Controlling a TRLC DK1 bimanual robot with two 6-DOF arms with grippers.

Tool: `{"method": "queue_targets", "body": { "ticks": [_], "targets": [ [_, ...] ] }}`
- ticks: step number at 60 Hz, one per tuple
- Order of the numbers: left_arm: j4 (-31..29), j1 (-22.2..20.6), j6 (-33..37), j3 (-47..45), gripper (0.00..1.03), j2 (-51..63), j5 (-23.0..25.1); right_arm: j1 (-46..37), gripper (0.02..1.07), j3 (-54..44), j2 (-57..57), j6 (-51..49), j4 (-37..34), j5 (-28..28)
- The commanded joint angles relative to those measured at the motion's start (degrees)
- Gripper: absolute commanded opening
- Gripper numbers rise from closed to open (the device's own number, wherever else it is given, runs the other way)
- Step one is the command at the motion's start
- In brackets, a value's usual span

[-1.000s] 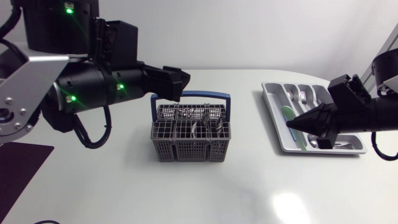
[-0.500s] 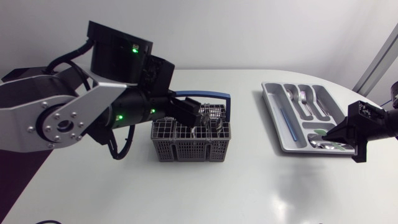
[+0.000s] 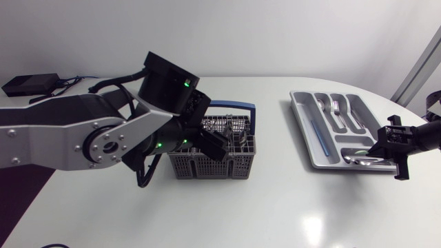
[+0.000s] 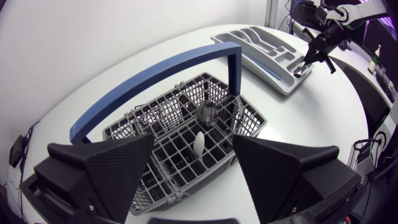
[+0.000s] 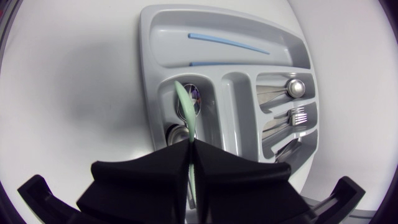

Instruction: Transfer all utensils from the basket to the drawer tray.

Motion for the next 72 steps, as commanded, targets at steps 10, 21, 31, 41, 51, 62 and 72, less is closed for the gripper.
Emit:
{"method": "queue_targets", "body": {
  "ticks": [10,21,31,41,51,62,72],
  "targets": [
    [-1.34,-0.47,1.15,3.13,0.89,2.47,-1.00,1.36,0.15,-1.37,3.49,-3.17,4.55,3.77],
    [-1.78,-1.08,1.67,4.36,0.89,4.05,-1.88,1.27,0.58,-1.90,2.17,-1.94,5.43,3.51],
    [-3.10,-1.43,2.29,6.64,0.89,7.39,-5.13,1.45,0.98,-0.50,0.15,1.84,-0.20,3.42],
    [-5.21,-1.96,2.29,8.93,0.88,10.73,-9.52,2.15,0.98,-0.85,-3.90,6.06,-4.24,-0.36],
    [-6.70,-2.49,2.11,10.42,0.82,13.54,-12.60,2.77,0.98,-1.46,-8.64,9.93,-8.02,-5.28],
    [-6.70,-3.10,1.85,10.86,0.72,15.30,-15.41,3.82,0.98,-4.98,-14.44,10.98,-9.16,-8.27],
    [-6.61,-3.19,1.67,10.77,0.55,16.35,-17.00,4.79,0.98,-7.44,-18.22,11.51,-9.69,-9.24]
  ]
}}
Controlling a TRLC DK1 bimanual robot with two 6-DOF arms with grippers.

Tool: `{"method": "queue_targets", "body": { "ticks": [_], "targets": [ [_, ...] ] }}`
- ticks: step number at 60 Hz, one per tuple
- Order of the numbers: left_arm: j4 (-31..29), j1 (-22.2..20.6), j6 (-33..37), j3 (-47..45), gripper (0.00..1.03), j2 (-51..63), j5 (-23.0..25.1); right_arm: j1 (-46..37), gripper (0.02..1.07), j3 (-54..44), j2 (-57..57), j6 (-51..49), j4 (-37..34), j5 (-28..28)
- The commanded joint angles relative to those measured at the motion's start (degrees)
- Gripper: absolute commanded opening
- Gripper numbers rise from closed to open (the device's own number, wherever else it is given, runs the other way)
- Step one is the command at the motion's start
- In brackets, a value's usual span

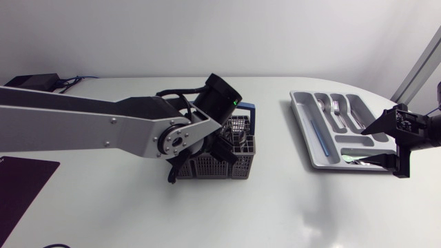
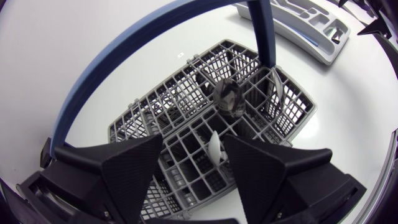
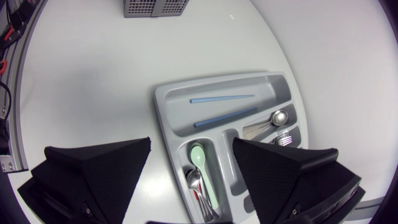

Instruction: Transfer all utensils from the basket to the drawer tray.

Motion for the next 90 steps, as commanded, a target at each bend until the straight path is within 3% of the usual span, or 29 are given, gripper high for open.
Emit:
{"method": "queue_targets", "body": {
  "ticks": [1,16,25,65,90],
  "targets": [
    [-0.51,-0.09,0.19,1.27,0.54,1.43,-1.78,0.75,0.98,-2.28,-1.85,1.15,-0.97,-0.60],
    [-0.51,-0.35,0.36,1.09,0.16,0.46,-2.05,2.07,0.98,-4.48,-6.69,2.65,-1.15,-1.83],
    [-0.43,-0.79,0.72,0.74,0.09,-0.24,-2.05,2.50,0.98,-5.18,-7.48,2.82,-1.15,-1.92],
    [-0.34,-6.50,10.38,-0.05,0.07,-6.84,-10.84,4.17,0.98,-7.82,-11.87,2.91,-3.08,-2.62],
    [-3.50,-6.77,14.87,0.12,0.07,-13.95,-11.28,6.64,0.98,-8.26,-16.00,4.93,-5.01,-4.29]
  ]
}}
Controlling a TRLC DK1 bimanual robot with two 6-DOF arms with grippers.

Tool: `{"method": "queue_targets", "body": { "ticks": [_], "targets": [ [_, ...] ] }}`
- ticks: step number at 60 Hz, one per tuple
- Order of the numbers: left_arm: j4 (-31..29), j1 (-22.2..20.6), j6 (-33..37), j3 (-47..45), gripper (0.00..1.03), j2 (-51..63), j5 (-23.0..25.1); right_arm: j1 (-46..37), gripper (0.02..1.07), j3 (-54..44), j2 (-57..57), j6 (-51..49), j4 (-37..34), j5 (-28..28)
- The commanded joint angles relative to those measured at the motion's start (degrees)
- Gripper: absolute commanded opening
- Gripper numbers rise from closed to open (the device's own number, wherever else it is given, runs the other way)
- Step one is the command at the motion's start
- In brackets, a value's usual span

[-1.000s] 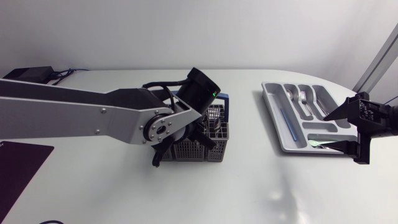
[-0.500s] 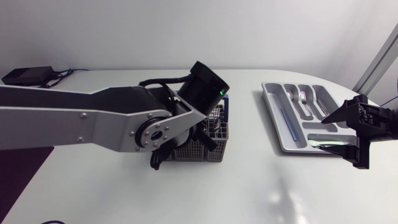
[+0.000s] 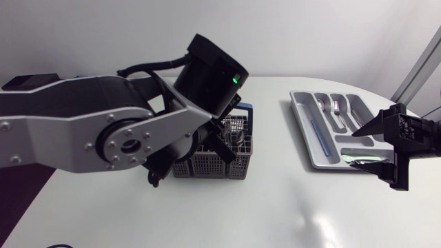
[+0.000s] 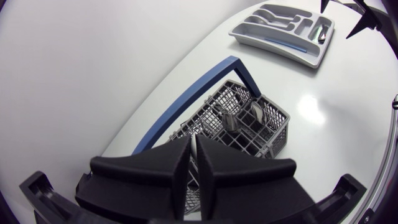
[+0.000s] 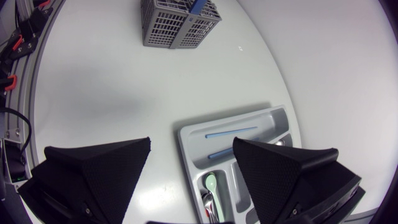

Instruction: Transfer all utensils from the basket to the drawer tray.

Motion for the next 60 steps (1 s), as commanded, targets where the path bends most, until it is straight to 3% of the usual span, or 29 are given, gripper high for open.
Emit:
{"method": "queue_targets", "body": {
  "ticks": [1,20,28,32,42,46,60],
  "targets": [
    [-0.42,-0.06,2.21,0.15,0.07,-1.93,-1.24,0.91,0.98,-1.13,-1.54,1.81,-1.28,-1.06],
    [-1.48,-0.76,0.28,0.50,0.07,-7.56,0.43,6.71,0.98,-0.61,-7.78,14.81,-2.59,-5.28],
    [-4.64,-0.06,-7.72,1.46,0.04,-9.23,6.32,12.78,0.98,-1.75,-14.19,27.73,-1.63,-6.33],
    [-5.43,0.82,-10.53,1.82,0.04,-9.23,9.22,16.64,0.98,-2.45,-16.74,40.21,2.15,-5.54],
    [-8.42,4.07,-17.04,4.28,0.04,-7.47,19.06,29.03,0.98,-2.72,-18.85,52.52,4.35,-3.70],
    [-9.47,5.13,-18.88,5.07,0.04,-6.50,22.05,33.08,1.03,-3.33,-18.76,58.14,8.74,-1.94],
    [-12.99,8.91,-24.16,8.50,0.04,-3.69,33.74,47.58,1.02,-4.91,-14.72,69.48,19.91,5.53]
  ]
}}
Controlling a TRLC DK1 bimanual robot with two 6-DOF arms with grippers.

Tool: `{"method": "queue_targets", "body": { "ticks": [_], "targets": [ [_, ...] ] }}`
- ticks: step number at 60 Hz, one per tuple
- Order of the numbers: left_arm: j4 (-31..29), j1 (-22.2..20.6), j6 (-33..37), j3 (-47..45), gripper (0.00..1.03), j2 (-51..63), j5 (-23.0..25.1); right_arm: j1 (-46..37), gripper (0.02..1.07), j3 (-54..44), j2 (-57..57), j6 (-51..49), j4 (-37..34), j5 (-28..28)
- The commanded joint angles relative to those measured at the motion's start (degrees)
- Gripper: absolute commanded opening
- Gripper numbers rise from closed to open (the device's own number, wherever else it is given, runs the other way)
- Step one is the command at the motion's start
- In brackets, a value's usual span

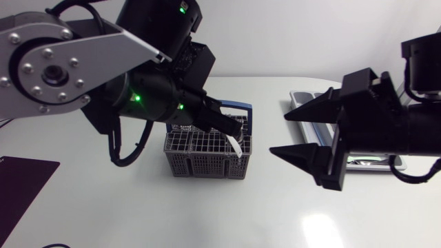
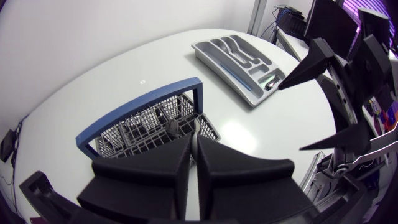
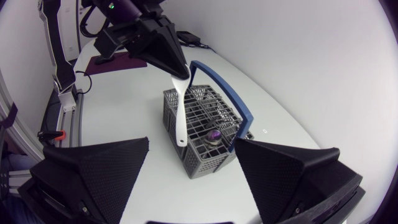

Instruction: Transfer all utensils from the basket to the drawer tray.

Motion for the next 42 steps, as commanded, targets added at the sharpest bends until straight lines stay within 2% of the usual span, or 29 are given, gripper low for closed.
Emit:
{"method": "queue_targets", "body": {
  "ticks": [1,8,20,25,31,42],
  "targets": [
    [-1.32,1.48,-3.26,2.29,0.04,1.64,2.77,3.93,1.02,-2.18,2.29,5.36,3.12,1.86],
    [-2.55,2.71,-4.49,3.17,0.04,2.26,6.46,9.47,0.97,-2.80,6.24,7.20,7.43,5.55],
    [-3.25,3.67,-5.28,3.34,0.04,2.26,10.68,12.28,0.87,-1.57,12.13,8.26,11.56,6.52],
    [-3.34,3.67,-5.37,3.43,0.04,2.26,11.38,12.37,0.86,-0.34,14.06,8.52,12.09,6.61],
    [-3.34,3.59,-5.37,3.43,0.04,2.26,12.26,12.72,0.77,0.81,15.56,8.61,12.70,6.52],
    [-3.43,3.59,-5.28,3.17,0.04,2.26,12.70,12.81,0.50,2.30,16.88,8.78,13.49,6.52]
  ]
}}
